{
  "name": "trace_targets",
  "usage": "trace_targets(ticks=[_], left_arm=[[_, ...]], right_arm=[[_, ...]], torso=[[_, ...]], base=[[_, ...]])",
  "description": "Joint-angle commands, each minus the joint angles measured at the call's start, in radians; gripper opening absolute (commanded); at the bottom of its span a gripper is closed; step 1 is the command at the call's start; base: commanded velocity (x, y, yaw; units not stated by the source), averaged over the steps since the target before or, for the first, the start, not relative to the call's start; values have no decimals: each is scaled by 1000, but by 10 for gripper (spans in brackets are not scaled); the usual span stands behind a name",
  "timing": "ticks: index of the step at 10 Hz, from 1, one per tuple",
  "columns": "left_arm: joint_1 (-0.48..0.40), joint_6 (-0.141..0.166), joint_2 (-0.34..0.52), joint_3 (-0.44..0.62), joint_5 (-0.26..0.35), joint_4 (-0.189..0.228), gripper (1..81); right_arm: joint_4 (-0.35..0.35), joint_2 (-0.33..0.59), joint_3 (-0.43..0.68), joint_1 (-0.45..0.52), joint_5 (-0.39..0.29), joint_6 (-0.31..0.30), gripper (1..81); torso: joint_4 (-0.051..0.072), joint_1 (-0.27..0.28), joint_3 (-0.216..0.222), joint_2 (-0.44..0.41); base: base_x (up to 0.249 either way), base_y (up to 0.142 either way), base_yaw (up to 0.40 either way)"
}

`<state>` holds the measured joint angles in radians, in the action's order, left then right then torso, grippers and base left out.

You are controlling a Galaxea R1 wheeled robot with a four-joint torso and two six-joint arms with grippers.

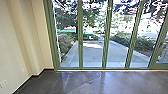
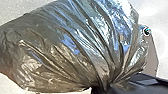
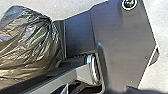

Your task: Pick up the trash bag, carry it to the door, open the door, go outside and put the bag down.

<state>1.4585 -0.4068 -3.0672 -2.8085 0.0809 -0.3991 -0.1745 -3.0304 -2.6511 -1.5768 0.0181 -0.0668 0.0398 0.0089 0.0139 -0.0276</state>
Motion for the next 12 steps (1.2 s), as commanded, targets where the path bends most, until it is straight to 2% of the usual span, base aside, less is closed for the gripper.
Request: trace_targets(ticks=[1,12], left_arm=[[-60,-4,-4,-2,60,5,10],[-62,-4,-9,-3,60,6,10]], right_arm=[[9,-7,5,43,-52,2,811],[12,-12,2,46,-52,4,811]], torso=[[0,0,0,0],[0,0,0,0]], base=[[0,0,-287],[0,0,-320]])
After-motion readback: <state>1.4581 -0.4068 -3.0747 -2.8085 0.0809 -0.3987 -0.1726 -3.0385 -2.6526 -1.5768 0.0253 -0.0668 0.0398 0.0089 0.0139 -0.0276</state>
